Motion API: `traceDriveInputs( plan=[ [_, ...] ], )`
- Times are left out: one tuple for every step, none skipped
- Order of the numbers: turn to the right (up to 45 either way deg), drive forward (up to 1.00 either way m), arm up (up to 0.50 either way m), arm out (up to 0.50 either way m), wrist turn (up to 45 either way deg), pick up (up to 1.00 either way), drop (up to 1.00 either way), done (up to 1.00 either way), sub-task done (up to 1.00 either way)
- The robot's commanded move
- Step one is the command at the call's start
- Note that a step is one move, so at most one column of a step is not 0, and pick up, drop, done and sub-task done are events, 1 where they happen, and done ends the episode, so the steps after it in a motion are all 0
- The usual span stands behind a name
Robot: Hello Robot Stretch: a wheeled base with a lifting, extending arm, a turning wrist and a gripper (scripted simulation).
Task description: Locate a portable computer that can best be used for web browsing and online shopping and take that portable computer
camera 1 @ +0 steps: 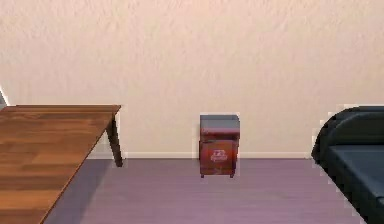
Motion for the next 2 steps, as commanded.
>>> traceDriveInputs(
  plan=[
    [39.0,0.0,0.0,0.0,0.0,0.0,0.0,0.0,0.0],
    [0.0,0.9,0.0,0.0,0.0,0.0,0.0,0.0,0.0]
  ],
)
